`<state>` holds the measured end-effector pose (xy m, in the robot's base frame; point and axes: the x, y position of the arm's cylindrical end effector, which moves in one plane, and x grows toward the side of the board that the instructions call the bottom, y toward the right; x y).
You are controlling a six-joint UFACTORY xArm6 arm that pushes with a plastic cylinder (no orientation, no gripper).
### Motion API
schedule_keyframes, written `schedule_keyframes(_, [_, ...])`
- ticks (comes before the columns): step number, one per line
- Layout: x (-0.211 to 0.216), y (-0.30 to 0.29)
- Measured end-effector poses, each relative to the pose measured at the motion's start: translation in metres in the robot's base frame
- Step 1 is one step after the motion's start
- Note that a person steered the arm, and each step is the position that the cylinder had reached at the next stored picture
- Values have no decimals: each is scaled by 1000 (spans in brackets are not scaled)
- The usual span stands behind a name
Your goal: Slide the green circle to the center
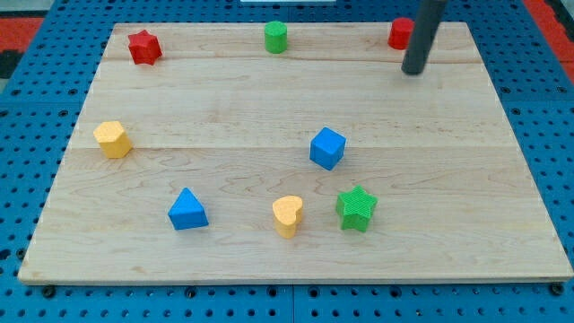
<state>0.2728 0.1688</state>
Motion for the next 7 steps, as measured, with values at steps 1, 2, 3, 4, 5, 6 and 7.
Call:
schedule_keyframes(1, [-37, -90])
schedule_keyframes(2, [-79, -142])
schedule_keyframes(3, [-71, -215])
schedule_keyframes(4, [-22, -217])
schedule_keyframes(5, [-3, -211])
schedule_keyframes(6, [-3, -230])
schedule_keyframes(7, [-10, -259])
